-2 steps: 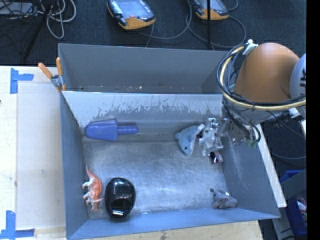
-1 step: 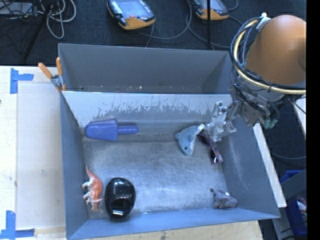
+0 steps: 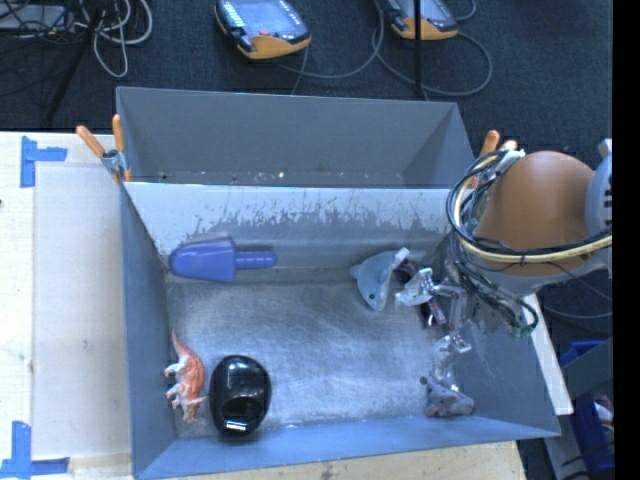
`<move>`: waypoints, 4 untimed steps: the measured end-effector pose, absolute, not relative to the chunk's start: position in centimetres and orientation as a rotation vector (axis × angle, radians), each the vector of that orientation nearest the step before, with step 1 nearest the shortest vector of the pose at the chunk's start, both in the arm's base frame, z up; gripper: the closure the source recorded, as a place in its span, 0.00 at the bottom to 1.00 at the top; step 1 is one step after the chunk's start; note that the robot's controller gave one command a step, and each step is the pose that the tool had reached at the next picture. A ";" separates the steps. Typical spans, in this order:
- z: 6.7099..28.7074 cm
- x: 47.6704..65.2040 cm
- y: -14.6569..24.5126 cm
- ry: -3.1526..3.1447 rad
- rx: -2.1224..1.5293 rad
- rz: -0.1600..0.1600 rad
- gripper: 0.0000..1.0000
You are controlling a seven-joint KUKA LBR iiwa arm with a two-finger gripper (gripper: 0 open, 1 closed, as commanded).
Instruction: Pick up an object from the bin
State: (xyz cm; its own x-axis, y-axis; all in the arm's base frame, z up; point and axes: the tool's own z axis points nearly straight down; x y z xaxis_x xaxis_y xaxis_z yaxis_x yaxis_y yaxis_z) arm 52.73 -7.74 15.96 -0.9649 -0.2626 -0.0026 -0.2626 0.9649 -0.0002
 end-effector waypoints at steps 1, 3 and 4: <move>14.8 52.1 -8.1 3.116 -0.418 0.002 0.00; 13.1 52.9 -13.8 3.118 -0.376 0.001 0.00; 7.2 49.9 -13.8 3.001 -0.916 -0.001 1.00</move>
Offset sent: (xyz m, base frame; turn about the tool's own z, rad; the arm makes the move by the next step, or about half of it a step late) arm -0.0021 -0.0696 -0.0410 -0.1317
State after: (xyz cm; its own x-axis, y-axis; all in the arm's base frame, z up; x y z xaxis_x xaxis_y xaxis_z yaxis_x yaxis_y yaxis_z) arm 49.88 -13.78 7.24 -0.8294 -0.5587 -0.0037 -0.5587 0.8294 -0.0015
